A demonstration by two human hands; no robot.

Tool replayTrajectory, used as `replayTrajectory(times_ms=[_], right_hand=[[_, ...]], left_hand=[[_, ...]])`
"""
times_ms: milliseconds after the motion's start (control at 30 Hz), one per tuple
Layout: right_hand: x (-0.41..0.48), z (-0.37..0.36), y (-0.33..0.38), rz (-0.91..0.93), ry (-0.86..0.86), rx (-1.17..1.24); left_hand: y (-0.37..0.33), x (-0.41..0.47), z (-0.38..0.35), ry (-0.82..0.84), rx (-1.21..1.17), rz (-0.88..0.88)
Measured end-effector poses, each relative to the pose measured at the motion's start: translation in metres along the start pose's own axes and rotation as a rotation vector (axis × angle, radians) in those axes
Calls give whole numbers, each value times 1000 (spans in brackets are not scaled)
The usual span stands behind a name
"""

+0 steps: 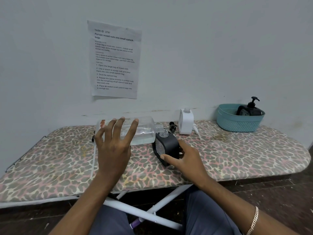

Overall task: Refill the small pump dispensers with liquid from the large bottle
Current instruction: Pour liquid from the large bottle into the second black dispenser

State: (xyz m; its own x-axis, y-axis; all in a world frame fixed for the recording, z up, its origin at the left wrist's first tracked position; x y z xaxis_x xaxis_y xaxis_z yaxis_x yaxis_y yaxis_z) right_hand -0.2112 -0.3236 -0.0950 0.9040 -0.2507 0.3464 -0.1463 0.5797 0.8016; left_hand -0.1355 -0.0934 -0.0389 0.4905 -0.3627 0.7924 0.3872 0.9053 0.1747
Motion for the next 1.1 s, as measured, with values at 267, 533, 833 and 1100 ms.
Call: replayTrajectory(times_ms=[267, 533, 833, 1100], right_hand=[[0, 0, 0, 8, -8, -10], [0, 0, 1, 1, -4, -10], [-1, 0, 1, -3, -1, -12], [0, 0, 1, 1, 3, -8]], left_hand=[[0, 0, 0, 1, 11, -2], [0, 0, 0, -9, 19, -5], [0, 0, 0, -13, 18, -5], [0, 0, 0, -19, 21, -5]])
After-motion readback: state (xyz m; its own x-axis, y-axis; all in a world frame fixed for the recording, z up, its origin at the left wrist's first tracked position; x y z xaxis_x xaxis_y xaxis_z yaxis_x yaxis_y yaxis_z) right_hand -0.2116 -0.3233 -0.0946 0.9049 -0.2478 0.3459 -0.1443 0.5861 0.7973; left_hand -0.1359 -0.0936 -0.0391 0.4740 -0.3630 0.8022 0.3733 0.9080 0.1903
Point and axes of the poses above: each hand's wrist, its own x-axis towards the middle knuckle, its own z-axis out of the back of the hand, y = z × x, the point moved 5 cm from there along x, towards the middle knuckle, and after that the axes turned 4 degrees about y, right-handed, at the moved point
